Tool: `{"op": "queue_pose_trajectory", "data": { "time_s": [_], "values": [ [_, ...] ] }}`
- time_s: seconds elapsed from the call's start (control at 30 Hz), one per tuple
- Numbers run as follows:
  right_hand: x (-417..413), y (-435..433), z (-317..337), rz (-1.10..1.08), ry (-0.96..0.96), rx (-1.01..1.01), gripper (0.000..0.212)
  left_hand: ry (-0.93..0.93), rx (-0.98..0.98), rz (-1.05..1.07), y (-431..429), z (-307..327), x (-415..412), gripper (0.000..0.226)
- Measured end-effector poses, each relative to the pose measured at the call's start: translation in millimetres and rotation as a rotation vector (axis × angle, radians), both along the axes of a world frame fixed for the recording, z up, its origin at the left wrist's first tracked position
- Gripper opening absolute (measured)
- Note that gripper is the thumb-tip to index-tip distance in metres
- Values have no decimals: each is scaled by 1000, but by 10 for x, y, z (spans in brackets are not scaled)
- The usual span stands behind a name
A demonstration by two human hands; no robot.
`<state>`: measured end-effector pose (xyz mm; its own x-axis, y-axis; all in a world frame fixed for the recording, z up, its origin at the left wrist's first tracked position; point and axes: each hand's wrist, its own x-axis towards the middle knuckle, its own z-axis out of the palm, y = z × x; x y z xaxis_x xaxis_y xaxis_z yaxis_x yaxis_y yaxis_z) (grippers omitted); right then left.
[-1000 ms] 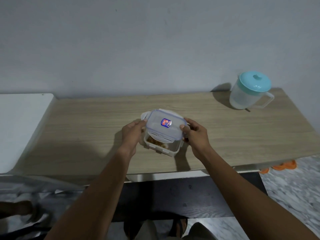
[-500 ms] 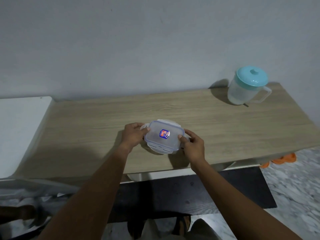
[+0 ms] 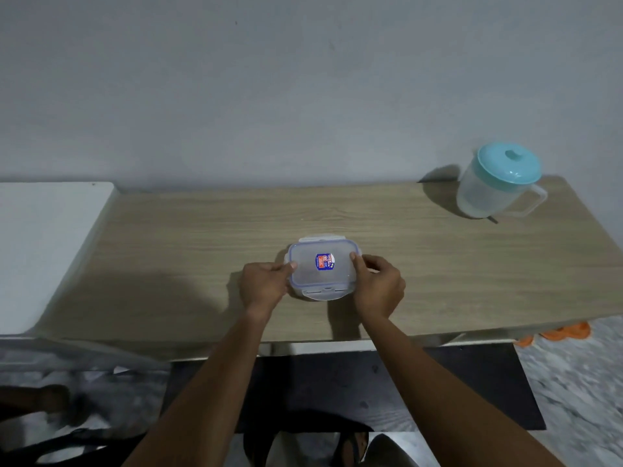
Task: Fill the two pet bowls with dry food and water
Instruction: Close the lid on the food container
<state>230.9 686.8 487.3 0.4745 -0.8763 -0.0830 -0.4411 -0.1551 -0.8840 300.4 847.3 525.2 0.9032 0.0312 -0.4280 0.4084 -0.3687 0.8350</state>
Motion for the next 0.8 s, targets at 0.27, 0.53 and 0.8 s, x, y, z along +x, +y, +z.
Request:
{"op": "queue_pose_trajectory", "data": {
  "time_s": [0.27, 0.53, 0.8],
  "values": [
    [19, -377, 37, 376, 203, -118, 48, -49, 253, -253, 28, 35, 161, 28],
    [441, -670, 278, 1295, 489, -515, 134, -322, 609, -957, -83, 57, 369, 122],
    [445, -681, 150, 1268, 371, -350, 140, -313, 521, -822, -166, -84, 409, 123]
  ]
}}
